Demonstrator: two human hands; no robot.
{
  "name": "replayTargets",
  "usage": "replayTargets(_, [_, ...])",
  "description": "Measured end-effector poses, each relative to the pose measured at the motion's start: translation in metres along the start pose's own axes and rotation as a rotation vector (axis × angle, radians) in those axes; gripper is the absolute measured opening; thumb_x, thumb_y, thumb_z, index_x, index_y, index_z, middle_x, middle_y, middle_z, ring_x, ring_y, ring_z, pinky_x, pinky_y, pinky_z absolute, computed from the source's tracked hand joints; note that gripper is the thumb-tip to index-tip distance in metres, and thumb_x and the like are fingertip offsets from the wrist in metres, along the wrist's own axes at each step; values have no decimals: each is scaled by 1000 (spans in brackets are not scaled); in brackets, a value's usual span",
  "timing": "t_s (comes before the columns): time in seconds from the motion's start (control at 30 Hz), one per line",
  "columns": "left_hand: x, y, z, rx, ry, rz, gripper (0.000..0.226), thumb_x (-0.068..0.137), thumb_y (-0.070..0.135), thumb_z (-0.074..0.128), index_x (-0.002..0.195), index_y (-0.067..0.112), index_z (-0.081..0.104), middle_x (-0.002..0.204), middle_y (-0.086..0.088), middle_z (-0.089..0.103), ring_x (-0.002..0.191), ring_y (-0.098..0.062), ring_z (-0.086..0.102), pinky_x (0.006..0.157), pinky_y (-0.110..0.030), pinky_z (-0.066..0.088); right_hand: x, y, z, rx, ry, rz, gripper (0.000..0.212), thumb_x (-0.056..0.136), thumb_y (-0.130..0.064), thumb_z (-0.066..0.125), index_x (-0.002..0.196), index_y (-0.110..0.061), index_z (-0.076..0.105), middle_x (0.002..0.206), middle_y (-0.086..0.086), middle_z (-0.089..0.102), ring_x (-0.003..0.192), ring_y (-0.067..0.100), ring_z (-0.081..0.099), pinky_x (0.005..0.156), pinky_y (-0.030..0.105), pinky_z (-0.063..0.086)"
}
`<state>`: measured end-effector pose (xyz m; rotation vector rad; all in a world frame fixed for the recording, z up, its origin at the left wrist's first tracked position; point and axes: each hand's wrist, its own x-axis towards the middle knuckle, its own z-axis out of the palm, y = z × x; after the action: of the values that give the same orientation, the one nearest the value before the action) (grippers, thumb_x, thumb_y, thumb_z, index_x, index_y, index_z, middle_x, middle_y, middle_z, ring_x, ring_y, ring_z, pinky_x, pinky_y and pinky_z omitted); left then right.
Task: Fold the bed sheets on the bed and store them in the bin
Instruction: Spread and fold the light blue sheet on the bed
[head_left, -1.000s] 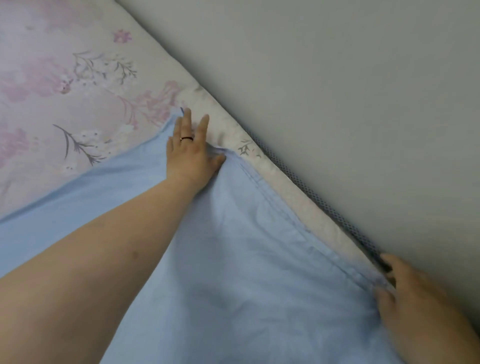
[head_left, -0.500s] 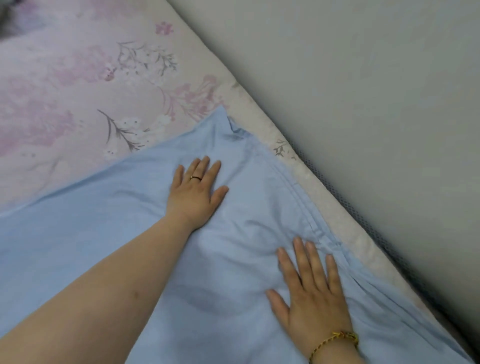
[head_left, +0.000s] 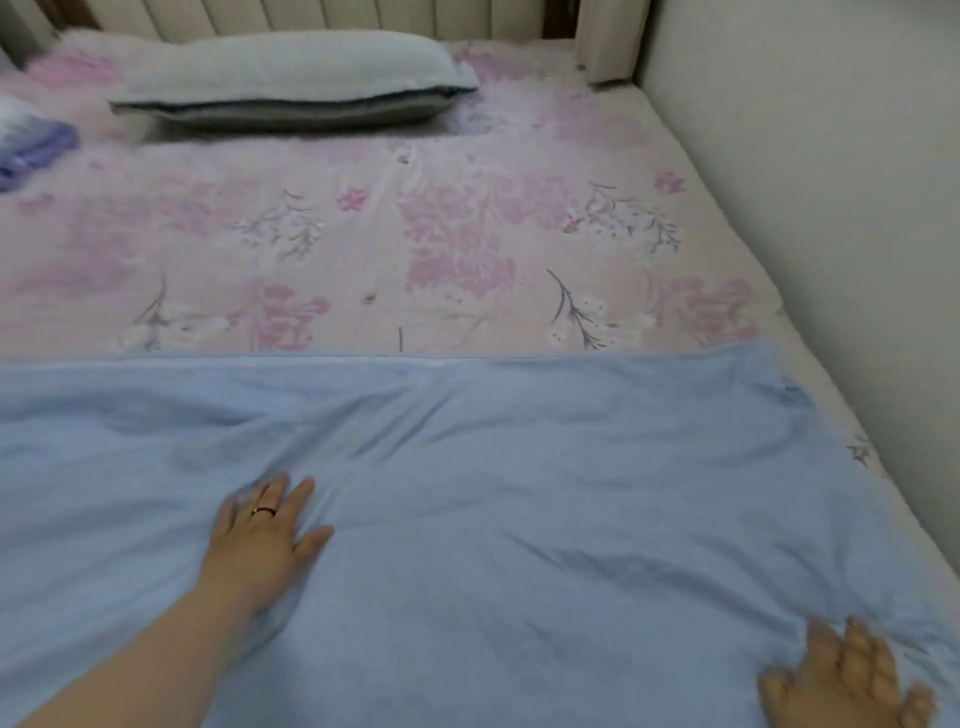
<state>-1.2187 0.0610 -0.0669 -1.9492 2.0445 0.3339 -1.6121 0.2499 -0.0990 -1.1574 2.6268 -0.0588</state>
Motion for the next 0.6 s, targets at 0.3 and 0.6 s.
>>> replayTargets(0.3, [27, -189, -5, -158, 141, -42, 55, 99, 37, 30, 148, 25, 10, 158, -1, 2, 145, -16, 4, 114, -27, 3, -78, -281, 6, -265, -305, -471, 66, 93, -41, 19, 145, -21, -16, 156, 3, -15, 145, 17, -3, 117, 31, 3])
replayTargets(0.6, [78, -342, -28, -299, -42, 71, 35, 86, 42, 59, 116, 27, 49, 124, 2, 51, 121, -16, 44, 93, -22, 34, -140, -475, 80, -243, -417, -493, 64, 97, -49, 23, 146, -29, -12, 154, 3, -22, 144, 21, -14, 115, 44, -6])
